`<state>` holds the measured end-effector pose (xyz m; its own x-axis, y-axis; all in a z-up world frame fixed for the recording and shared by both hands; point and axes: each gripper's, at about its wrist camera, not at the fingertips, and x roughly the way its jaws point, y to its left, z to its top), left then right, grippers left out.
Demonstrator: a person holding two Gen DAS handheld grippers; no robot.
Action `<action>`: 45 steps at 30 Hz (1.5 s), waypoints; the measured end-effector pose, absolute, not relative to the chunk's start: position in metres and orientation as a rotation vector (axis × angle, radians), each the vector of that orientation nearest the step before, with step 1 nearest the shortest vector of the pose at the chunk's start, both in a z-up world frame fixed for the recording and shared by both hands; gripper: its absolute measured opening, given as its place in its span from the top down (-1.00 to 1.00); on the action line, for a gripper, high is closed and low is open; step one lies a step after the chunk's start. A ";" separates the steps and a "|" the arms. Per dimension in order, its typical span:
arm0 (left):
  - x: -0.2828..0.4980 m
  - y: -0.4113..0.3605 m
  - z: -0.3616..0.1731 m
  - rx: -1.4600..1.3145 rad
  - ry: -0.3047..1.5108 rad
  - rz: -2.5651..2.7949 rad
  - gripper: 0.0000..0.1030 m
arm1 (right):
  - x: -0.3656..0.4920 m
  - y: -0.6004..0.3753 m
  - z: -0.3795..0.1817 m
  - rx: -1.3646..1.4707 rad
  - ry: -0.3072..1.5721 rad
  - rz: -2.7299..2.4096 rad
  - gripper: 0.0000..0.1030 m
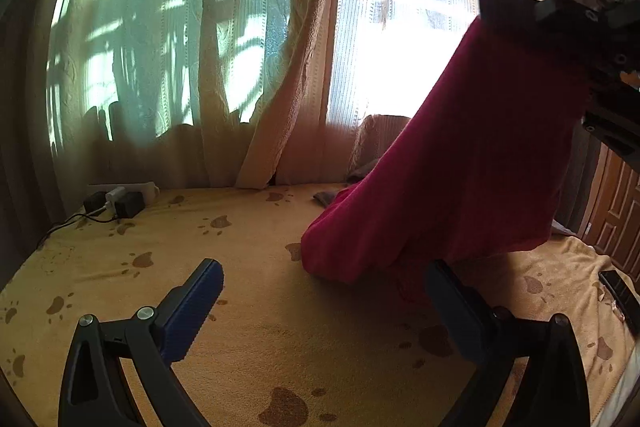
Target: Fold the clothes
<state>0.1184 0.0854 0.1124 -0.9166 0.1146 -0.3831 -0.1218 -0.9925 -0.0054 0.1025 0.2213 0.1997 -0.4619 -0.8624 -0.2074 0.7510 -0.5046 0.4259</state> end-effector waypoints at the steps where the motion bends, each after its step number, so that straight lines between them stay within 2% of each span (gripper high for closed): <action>1: 0.123 0.084 0.112 -0.577 0.039 2.965 -0.99 | 0.099 0.213 0.199 0.507 -0.335 -2.039 0.92; 4: 0.134 0.081 0.110 -0.556 0.041 2.949 -0.99 | 0.090 0.191 0.201 0.539 -0.325 -1.978 0.91; 11: 0.140 0.061 0.122 -0.481 -0.030 3.033 -0.99 | 0.114 0.146 0.248 0.448 -0.207 -1.857 0.91; 14: 0.143 0.051 0.126 -0.466 -0.049 3.064 -0.99 | 0.116 0.130 0.256 0.445 -0.134 -1.900 0.72; 15: 0.143 0.048 0.125 -0.473 -0.047 3.072 -0.99 | 0.112 0.125 0.249 0.467 -0.099 -1.921 0.24; 16: 0.141 0.046 0.121 -0.500 -0.036 3.080 -0.99 | 0.107 0.122 0.240 0.497 -0.090 -1.945 -0.42; 17: 0.138 0.045 0.116 -0.536 -0.023 3.088 -0.99 | 0.098 0.122 0.227 0.546 -0.110 -1.970 -0.68; 18: 0.136 0.043 0.112 -0.573 -0.010 3.095 -0.99 | 0.089 0.122 0.215 0.596 -0.133 -1.995 -0.81; 22: 0.125 0.035 0.087 -0.764 -0.023 3.055 -0.99 | 0.053 0.143 0.170 0.786 -0.359 -1.900 -0.81; 26: 0.125 0.033 0.074 -0.827 -0.022 3.034 -0.99 | 0.033 0.173 0.139 0.892 -0.584 -1.764 -0.82; 34: 0.137 0.064 0.082 -0.778 0.130 3.014 -0.99 | 0.042 0.213 0.108 0.926 -0.706 -1.779 -0.85; 40: 0.140 0.098 0.079 -0.815 0.160 2.927 -0.99 | 0.048 0.239 0.096 0.906 -0.830 -1.779 -0.95; 45: 0.154 0.135 0.071 -0.741 0.319 2.892 -0.99 | 0.050 0.247 0.100 0.896 -0.918 -1.705 -0.96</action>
